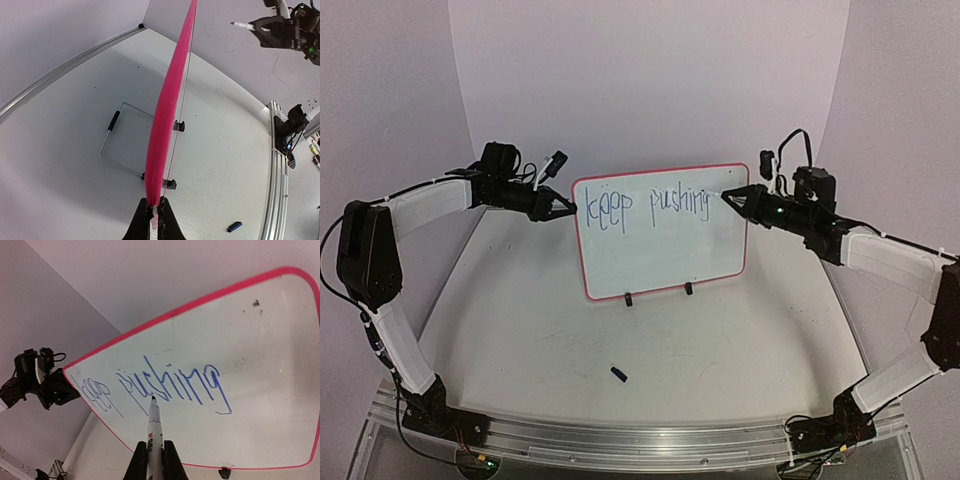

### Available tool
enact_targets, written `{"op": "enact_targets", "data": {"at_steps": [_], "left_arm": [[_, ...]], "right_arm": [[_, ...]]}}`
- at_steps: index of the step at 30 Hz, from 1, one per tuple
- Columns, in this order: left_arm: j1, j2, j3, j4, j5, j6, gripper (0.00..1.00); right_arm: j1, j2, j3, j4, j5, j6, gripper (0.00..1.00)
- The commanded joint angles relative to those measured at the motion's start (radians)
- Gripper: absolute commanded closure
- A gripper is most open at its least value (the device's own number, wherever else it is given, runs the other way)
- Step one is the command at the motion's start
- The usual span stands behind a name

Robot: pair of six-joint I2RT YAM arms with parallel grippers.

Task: Write a sentence on the whiteboard
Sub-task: Write a sentence on the whiteboard stand.

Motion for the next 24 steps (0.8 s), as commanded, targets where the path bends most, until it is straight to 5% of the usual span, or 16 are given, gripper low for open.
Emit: {"op": "enact_targets", "data": {"at_steps": [1, 11, 24], "left_arm": [[-0.023, -0.013, 0.016, -0.078, -0.022, 0.016, 1.00], [-0.023, -0.010, 0.015, -0.078, -0.027, 0.016, 1.00], [-0.023, -0.005, 0.013, -0.078, -0.032, 0.016, 1.00]], "right_arm": [[-0.001, -0.081, -0.016, 0.048, -0.096, -0.028, 1.00], [0.147, -0.076, -0.040, -0.052, 0.069, -0.108, 1.00], [0.372, 0.123, 0.044, 0.034, 0.205, -0.108, 1.00]]}}
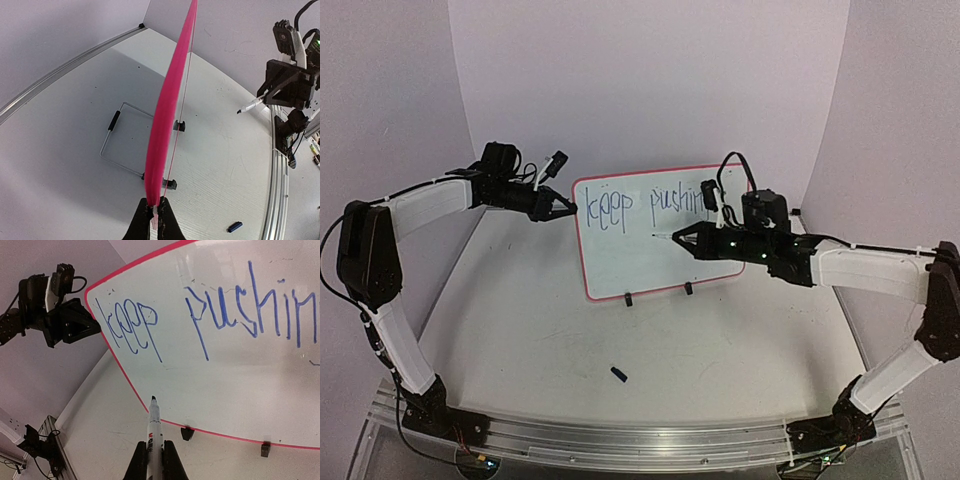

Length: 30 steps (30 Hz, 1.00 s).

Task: Write a sentence on the whiteboard
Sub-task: Write a sentence on the whiteboard stand.

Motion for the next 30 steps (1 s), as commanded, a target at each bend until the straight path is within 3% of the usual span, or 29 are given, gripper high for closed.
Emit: {"op": "enact_targets", "data": {"at_steps": [1, 11, 30], "left_arm": [[-0.021, -0.004, 0.014, -0.078, -0.027, 0.016, 1.00], [-0.021, 0.002, 0.013, -0.078, -0.027, 0.016, 1.00], [-0.021, 0.005, 0.014, -0.080, -0.032, 0.019, 1.00]], "right_arm": [[0.071, 0.071, 0.070, 0.082, 0.072, -0.010, 1.00], [0.172, 0.258, 0.197, 0.104, 0.146, -0.055, 1.00], [0.179, 0.420, 0.315, 0.099, 0.284, -0.017, 1.00]]}}
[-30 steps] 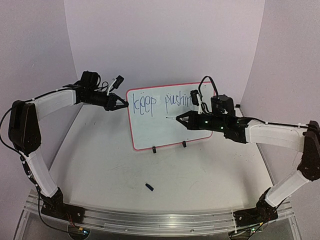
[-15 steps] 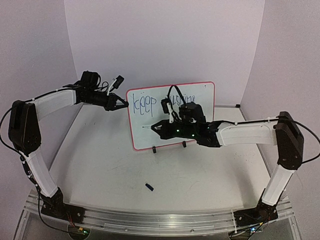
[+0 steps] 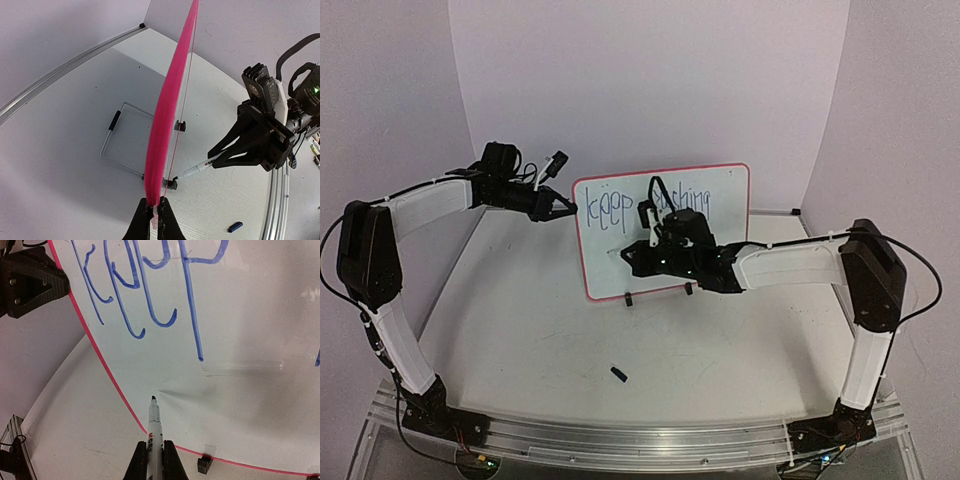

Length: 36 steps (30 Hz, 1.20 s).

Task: Write a sentence on the whiteboard
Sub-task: Write a sentence on the whiteboard stand.

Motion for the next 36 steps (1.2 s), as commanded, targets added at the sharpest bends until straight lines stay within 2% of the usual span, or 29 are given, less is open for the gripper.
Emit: {"op": "enact_targets", "data": {"at_steps": [1, 11, 27, 36], "left_arm": [[-0.019, 0.005, 0.014, -0.079, -0.028, 0.019, 1.00], [-0.019, 0.005, 0.015, -0.081, -0.029, 0.020, 1.00], [-0.019, -0.005, 0.017, -0.082, -0.028, 0.020, 1.00], [-0.020, -0.011, 0.016, -0.083, -0.027, 0.019, 1.00]], "right_arm": [[0.002, 0.022, 0.059, 0.027, 0.051, 0.006, 1.00], [0.002, 0.075, 0.116, -0.009, 0.003, -0.015, 1.00], [0.002, 0.090, 0.011, -0.054, 0.011, -0.002, 1.00], [0.007, 0.142, 0.042, -0.056, -0.008, 0.005, 1.00]]}}
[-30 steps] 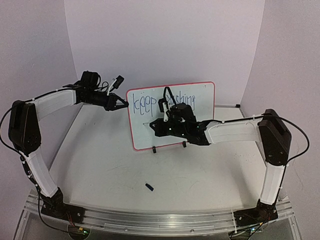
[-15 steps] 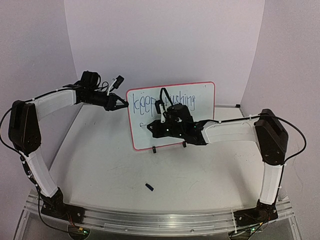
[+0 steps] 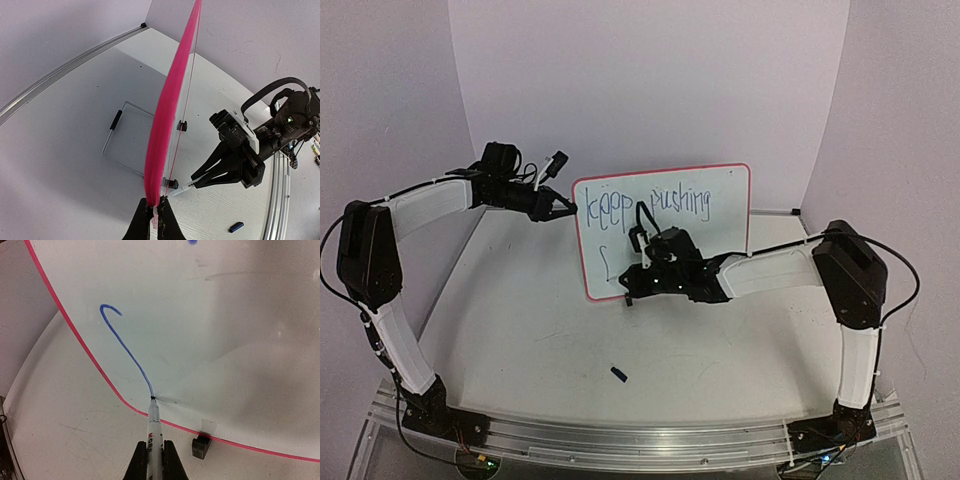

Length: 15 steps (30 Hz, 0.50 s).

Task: Write a sentence on the whiteboard
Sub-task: Write a sentence on the whiteboard stand.

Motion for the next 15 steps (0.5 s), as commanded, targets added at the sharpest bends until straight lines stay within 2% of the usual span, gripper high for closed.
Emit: {"op": "enact_targets", "data": {"at_steps": [1, 7, 15], "left_arm": [[-0.020, -0.012, 0.016, -0.083, -0.020, 0.020, 1.00], [-0.021, -0.012, 0.016, -0.082, -0.018, 0.020, 1.00], [-0.021, -0.014, 0.016, -0.081, -0.020, 0.021, 1.00]], "right_arm": [[0.003, 0.036, 0.037, 0.005, 0.015, 0.007, 1.00], [0.009, 0.027, 0.067, 0.023, -0.017, 0.017, 1.00], [0.009, -0.092, -0.019, 0.130, -0.073, 0.042, 1.00]]}}
